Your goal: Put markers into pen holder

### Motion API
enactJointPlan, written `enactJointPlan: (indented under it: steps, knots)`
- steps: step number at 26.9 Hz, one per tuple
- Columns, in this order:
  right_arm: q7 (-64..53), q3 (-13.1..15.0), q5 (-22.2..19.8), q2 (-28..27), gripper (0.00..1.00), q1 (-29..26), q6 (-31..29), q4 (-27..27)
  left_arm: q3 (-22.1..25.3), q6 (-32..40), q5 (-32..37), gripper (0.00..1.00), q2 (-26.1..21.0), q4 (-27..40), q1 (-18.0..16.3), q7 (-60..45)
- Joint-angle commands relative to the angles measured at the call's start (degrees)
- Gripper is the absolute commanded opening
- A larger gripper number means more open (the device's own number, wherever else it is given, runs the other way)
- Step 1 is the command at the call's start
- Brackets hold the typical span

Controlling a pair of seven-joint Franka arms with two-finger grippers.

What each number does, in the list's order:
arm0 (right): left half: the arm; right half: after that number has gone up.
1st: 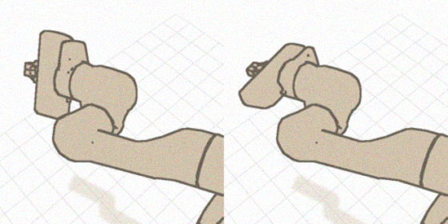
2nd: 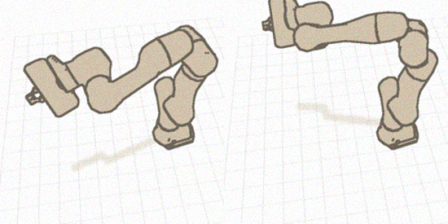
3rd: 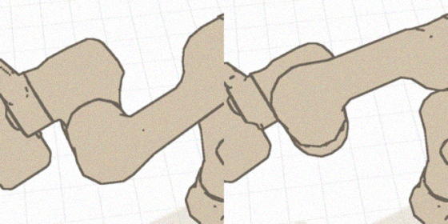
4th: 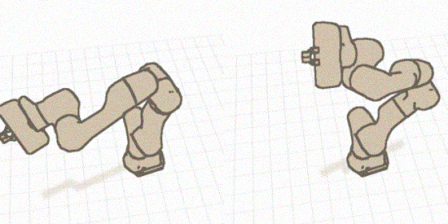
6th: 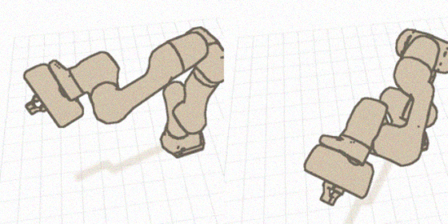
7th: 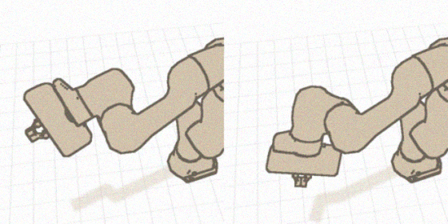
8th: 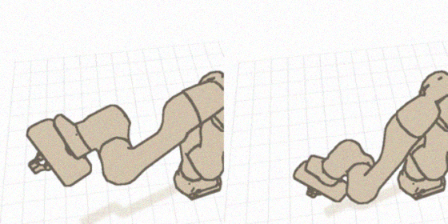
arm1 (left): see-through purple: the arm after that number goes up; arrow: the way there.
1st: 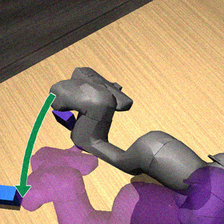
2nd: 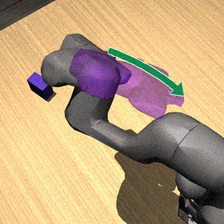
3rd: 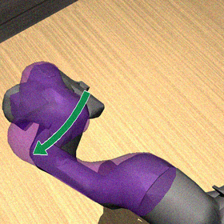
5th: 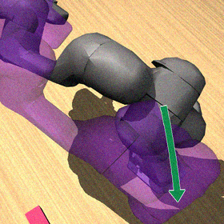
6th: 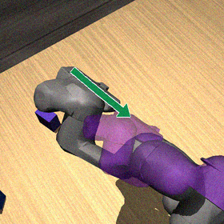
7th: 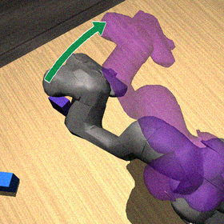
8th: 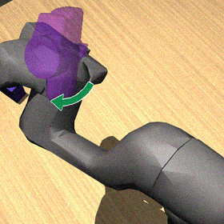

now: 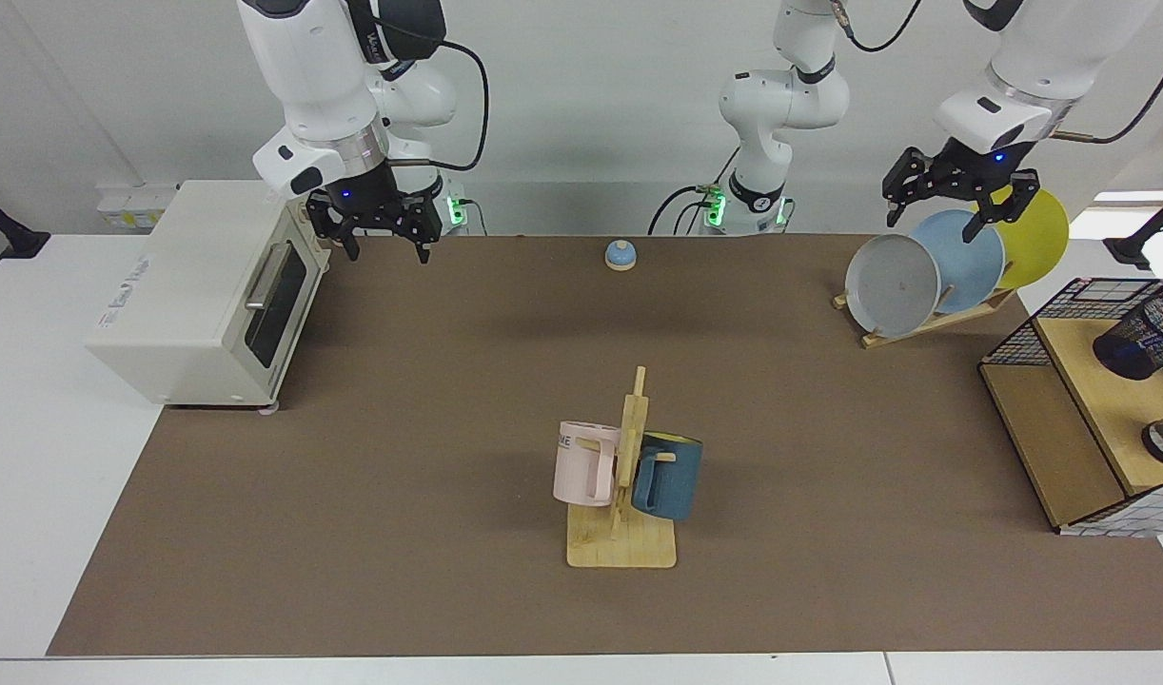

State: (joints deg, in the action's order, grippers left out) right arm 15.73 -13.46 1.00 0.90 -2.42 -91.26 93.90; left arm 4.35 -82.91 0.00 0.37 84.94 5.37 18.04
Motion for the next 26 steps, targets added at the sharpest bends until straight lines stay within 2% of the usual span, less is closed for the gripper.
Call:
enactJointPlan:
  steps: [1,7,13,26]
  knots:
    - [0.09,-0.6,0.94,0.33,1.0,-1.01,-0.85,0.32,0.22,-1.19,-1.05,1.0,1.12,1.28,0.26,-1.61]
    - [0.09,-0.6,0.94,0.33,1.0,-1.01,-0.77,0.32,0.22,-2.25,-1.84,0.99,1.38,3.82,0.26,-2.66]
    - [0.09,-0.6,0.94,0.33,1.0,-1.01,-0.85,0.32,-1.01,-4.01,-1.93,0.99,1.74,4.53,0.26,-10.04]
    - [0.09,-0.6,0.94,0.33,1.0,-1.01,-0.85,0.32,-1.27,-3.39,-1.84,1.0,1.74,4.53,-0.01,-8.99]
